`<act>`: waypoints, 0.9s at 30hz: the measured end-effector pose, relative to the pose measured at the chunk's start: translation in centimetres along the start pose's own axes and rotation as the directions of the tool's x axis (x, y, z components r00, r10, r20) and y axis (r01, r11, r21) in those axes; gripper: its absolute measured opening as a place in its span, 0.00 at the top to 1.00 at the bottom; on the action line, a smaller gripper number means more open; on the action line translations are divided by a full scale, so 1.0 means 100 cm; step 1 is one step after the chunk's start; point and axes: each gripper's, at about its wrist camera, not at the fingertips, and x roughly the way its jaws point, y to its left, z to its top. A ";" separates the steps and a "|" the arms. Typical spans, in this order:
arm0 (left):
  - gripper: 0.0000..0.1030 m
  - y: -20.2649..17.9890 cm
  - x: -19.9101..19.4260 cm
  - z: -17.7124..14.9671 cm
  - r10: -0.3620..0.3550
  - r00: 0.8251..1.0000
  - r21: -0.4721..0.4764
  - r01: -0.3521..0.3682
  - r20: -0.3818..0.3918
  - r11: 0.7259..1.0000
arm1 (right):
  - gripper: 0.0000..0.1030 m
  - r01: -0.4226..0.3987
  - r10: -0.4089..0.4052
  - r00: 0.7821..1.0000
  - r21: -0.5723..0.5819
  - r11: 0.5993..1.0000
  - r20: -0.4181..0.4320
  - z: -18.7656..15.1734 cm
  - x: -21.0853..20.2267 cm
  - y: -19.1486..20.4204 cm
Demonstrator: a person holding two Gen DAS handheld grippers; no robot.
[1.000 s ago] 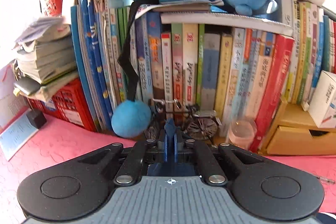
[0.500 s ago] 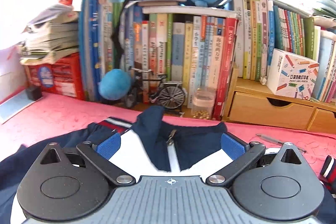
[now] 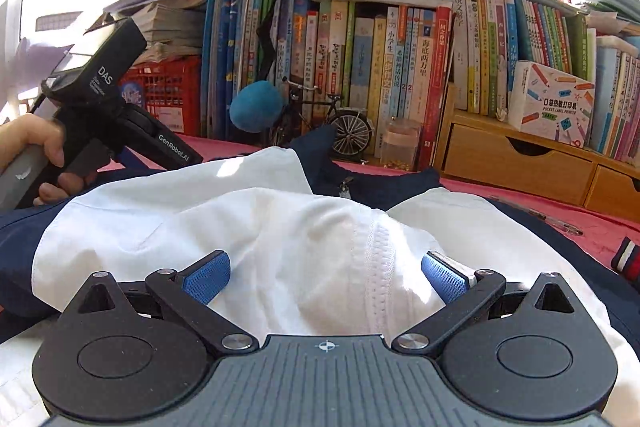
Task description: Fold clothes
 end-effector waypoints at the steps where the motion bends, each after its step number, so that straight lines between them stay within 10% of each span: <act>1: 0.71 -0.001 -0.004 0.000 -0.019 1.000 -0.004 0.019 0.009 1.000 | 0.00 0.007 -0.007 1.000 0.006 1.000 -0.009 0.000 0.002 -0.001; 5: 0.96 0.009 -0.024 0.005 0.034 0.997 -0.053 -0.030 0.070 0.998 | 0.00 0.019 -0.017 0.999 0.042 0.999 -0.038 -0.001 0.006 -0.008; 12: 0.98 0.063 -0.052 0.018 -0.037 0.990 -0.150 0.058 0.140 0.987 | 0.00 0.029 -0.024 0.997 0.072 0.997 -0.068 0.000 0.011 -0.013; 17: 0.48 0.053 -0.023 0.011 -0.245 0.969 -0.122 0.247 0.038 0.961 | 0.00 0.039 -0.035 0.996 0.057 0.998 -0.077 0.001 0.012 -0.011; 21: 0.35 0.031 0.004 0.004 -0.258 0.966 -0.120 0.258 0.014 0.959 | 0.00 0.048 -0.044 0.995 0.044 0.998 -0.088 0.002 0.014 -0.008; 22: 0.39 0.025 0.007 0.002 -0.250 0.968 -0.127 0.251 0.025 0.960 | 0.00 0.050 -0.047 0.995 0.040 0.998 -0.090 0.002 0.014 -0.008; 24: 0.83 0.015 0.005 -0.002 -0.200 0.979 -0.114 0.204 0.048 0.972 | 0.00 0.054 -0.051 0.994 0.034 0.998 -0.094 0.002 0.015 -0.006; 27: 0.97 0.014 -0.006 -0.004 -0.170 0.982 -0.108 0.178 0.084 0.978 | 0.00 0.059 -0.056 0.993 0.028 0.998 -0.100 0.002 0.016 -0.005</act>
